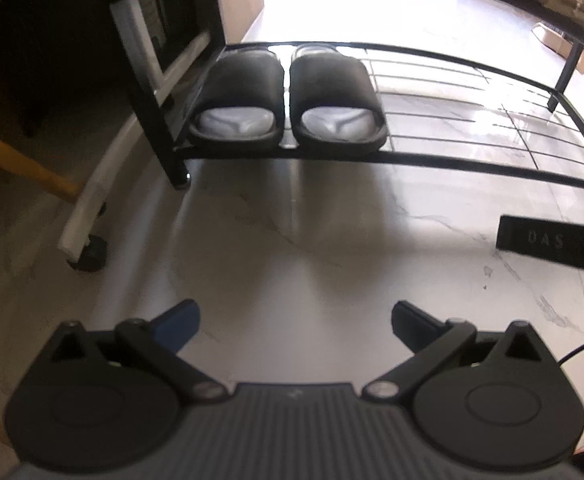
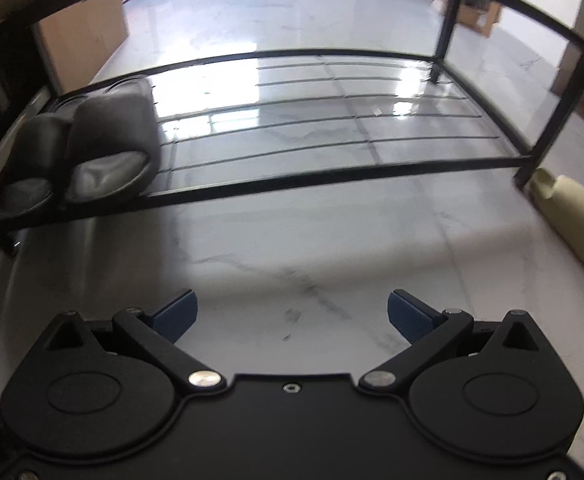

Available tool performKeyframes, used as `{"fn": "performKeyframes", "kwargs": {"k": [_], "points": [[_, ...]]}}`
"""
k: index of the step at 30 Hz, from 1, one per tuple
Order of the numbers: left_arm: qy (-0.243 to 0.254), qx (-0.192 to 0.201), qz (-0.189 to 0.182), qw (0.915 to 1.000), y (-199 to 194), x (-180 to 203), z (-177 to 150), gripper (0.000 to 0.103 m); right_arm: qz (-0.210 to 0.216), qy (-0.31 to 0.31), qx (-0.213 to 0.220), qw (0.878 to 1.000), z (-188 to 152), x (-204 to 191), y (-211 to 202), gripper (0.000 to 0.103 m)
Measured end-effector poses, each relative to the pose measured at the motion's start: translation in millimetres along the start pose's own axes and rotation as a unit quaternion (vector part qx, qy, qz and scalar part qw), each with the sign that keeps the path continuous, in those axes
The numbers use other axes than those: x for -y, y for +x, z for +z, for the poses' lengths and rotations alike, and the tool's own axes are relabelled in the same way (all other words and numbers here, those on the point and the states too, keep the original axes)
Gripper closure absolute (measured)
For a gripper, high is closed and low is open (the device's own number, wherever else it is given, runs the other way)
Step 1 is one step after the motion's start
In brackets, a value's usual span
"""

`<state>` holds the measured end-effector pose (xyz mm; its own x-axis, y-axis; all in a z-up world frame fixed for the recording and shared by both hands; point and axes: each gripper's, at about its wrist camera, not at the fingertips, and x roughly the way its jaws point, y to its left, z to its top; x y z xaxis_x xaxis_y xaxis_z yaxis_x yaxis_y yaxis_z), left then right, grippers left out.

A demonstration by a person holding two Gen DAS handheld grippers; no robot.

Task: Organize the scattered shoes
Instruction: 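Turn both tools away from the rack toward the beige slides on the floor, then move the open right gripper toward the beige slide beside the rack leg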

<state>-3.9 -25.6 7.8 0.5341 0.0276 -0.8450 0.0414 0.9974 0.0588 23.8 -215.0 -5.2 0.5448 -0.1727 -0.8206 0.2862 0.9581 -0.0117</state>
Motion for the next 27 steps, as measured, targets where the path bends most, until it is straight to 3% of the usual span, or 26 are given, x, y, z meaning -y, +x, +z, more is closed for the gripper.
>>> {"fn": "performKeyframes", "kwargs": {"k": [3, 8, 11, 16, 21, 25, 27], "points": [[0.000, 0.003, -0.003, 1.0000, -5, 8, -1, 0.001, -0.011, 0.029, 0.003, 1.000, 4, 13, 1, 0.000], [-0.041, -0.007, -0.056, 0.9976, -12, 20, 0, 0.001, -0.024, 0.080, -0.006, 0.996, 5, 35, 4, 0.000], [-0.056, -0.013, -0.068, 0.9961, -16, 30, 0, 0.001, -0.025, 0.145, -0.015, 0.989, 3, 60, 0, 0.000], [-0.015, 0.005, -0.048, 0.9987, -36, 69, 7, 0.001, -0.018, 0.249, 0.002, 0.968, 9, 107, -13, 0.000], [0.004, 0.020, -0.056, 0.9982, -50, 100, 25, 0.001, 0.001, 0.345, 0.023, 0.939, 21, 167, -31, 0.000], [0.029, 0.037, -0.060, 0.9971, -55, 129, 40, 0.001, 0.022, 0.337, 0.042, 0.940, 29, 204, -47, 0.000], [0.037, 0.044, -0.064, 0.9963, -55, 146, 46, 0.001, 0.028, 0.313, 0.049, 0.948, 32, 218, -51, 0.000]]}}
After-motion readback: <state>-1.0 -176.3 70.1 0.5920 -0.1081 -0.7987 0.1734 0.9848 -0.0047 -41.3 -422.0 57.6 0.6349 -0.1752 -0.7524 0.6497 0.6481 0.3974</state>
